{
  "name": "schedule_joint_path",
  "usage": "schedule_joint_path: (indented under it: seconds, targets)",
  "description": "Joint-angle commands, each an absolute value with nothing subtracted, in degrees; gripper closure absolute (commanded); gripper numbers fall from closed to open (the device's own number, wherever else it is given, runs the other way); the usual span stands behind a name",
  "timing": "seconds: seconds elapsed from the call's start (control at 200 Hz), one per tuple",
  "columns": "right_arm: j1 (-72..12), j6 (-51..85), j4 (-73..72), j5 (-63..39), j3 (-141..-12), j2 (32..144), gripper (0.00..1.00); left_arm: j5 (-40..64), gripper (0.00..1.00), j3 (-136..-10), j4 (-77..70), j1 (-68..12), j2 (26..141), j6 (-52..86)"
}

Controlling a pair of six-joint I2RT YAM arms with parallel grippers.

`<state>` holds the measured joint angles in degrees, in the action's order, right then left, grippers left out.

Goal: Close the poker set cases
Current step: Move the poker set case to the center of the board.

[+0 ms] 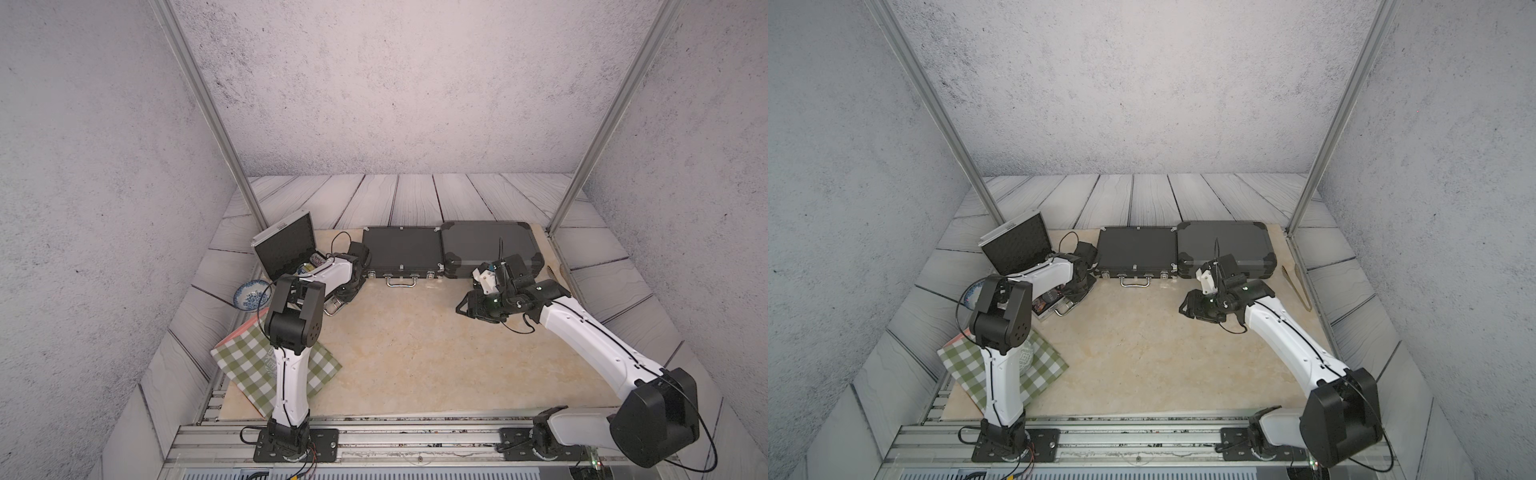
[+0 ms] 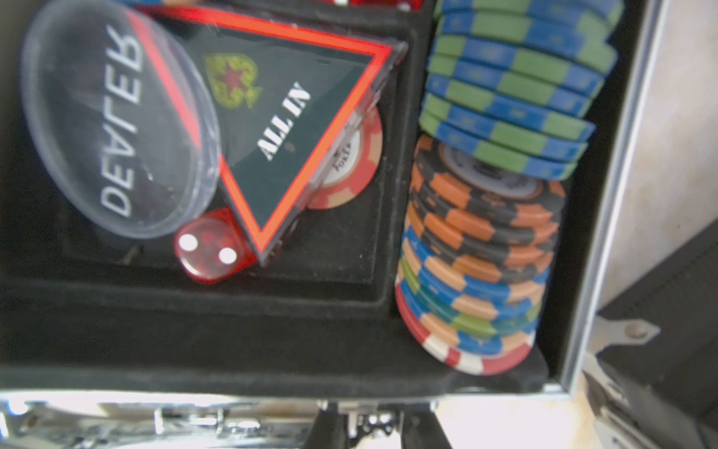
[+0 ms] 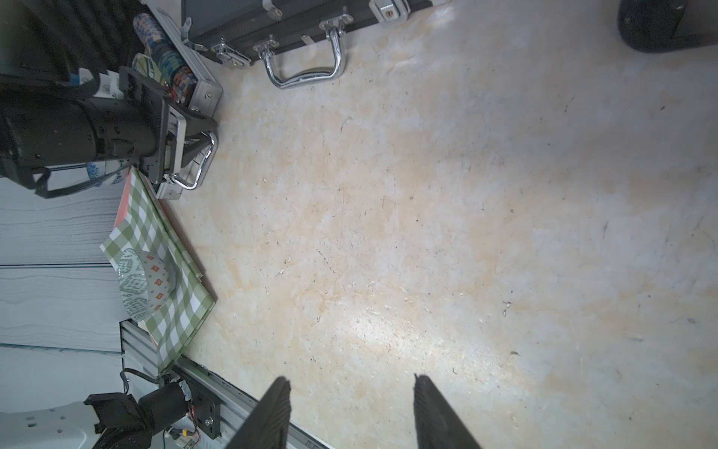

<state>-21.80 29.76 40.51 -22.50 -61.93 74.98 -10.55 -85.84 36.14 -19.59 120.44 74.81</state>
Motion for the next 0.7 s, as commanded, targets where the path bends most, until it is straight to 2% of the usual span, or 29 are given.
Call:
schedule_joint_path:
  seconds: [0.0,0.29,0.696]
  targets:
    - [-21.97,28.87,41.66,-22.59,-61.00,72.60,0.47,-5.37,0.80,-82.46,38.51,-23.08,119.63,79.48]
    - [-21.97,29.26,42.86,-22.15,-61.82,70.89,0.47,-6.88,0.80,-76.44,37.97,-29.64,115.75,84.64]
    - [-21.98,29.49,45.18,-20.96,-62.22,67.51,0.47,-8.33,0.78,-75.67,40.29,-40.49,112.72,92.96]
